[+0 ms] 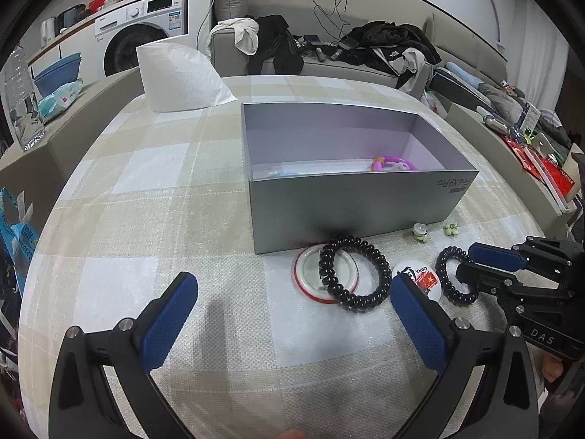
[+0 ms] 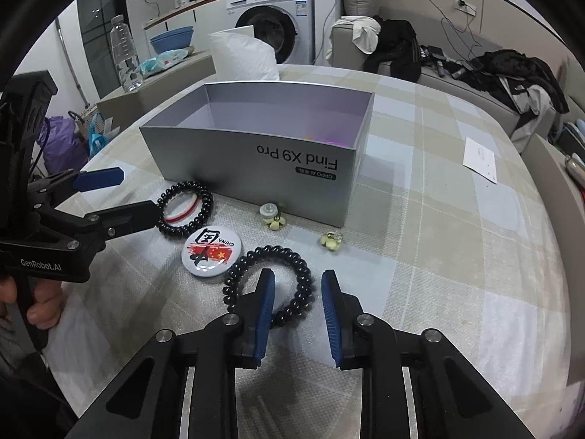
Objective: Organize jewelry
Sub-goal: 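Move the right gripper over the black spiral hair tie, then grasp and lift the black spiral hair tie with the right gripper while the left grasps the black bead bracelet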
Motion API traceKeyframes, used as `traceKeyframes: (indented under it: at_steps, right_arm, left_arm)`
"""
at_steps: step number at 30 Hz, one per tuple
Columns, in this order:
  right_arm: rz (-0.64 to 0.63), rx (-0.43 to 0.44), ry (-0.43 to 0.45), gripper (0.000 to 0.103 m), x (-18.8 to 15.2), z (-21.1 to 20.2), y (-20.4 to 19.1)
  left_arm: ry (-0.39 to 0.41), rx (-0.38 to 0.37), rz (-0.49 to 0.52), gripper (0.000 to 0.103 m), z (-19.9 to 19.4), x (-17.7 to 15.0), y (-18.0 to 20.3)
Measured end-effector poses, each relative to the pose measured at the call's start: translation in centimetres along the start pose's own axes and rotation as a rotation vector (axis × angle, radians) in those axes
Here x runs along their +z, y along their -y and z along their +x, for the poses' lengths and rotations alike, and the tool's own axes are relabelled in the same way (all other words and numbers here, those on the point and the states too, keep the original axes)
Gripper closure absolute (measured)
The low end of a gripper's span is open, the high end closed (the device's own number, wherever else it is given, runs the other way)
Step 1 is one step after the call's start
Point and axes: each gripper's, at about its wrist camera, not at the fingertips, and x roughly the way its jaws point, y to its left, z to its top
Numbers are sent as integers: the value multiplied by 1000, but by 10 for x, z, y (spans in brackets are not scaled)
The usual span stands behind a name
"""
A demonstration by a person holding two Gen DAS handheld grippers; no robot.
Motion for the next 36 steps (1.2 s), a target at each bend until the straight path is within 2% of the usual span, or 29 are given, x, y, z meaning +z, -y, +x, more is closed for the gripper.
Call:
traceKeyframes:
  at_steps: [7, 9, 13, 15, 18, 21, 23, 25, 26, 36]
  right_arm:
    - [-10, -16, 5, 78, -1, 2, -3]
    - [10, -25, 8, 88, 0, 2, -1]
    - [10, -49, 10, 94, 1, 2, 0]
    - [9, -49, 12, 95, 1, 2, 0]
    - [12, -25, 46, 95, 1, -5, 0]
    - [27, 2, 79, 95, 2, -12, 3]
    - [35, 9, 99, 95, 4, -16, 3]
    - [42, 20, 112, 95, 5, -19, 4]
    - [47, 27, 115, 95, 5, -20, 5]
    - [59, 39, 131, 95, 7, -23, 7]
  left_arm:
    - [0, -5, 2, 1, 0, 1, 0]
    - [3, -13, 10, 1, -1, 0, 2]
    - [21, -44, 36, 3, -6, 0, 6]
    - [30, -57, 54, 8, -8, 0, 9]
    - [41, -76, 69, 25, -10, 0, 12]
    - [36, -100, 65, 46, -9, 1, 12]
    - [31, -110, 59, 70, -8, 2, 11]
    - [24, -113, 53, 80, -5, 4, 10]
    - [20, -112, 51, 83, -4, 5, 10]
    - [-27, -78, 61, 92, 8, 7, 15]
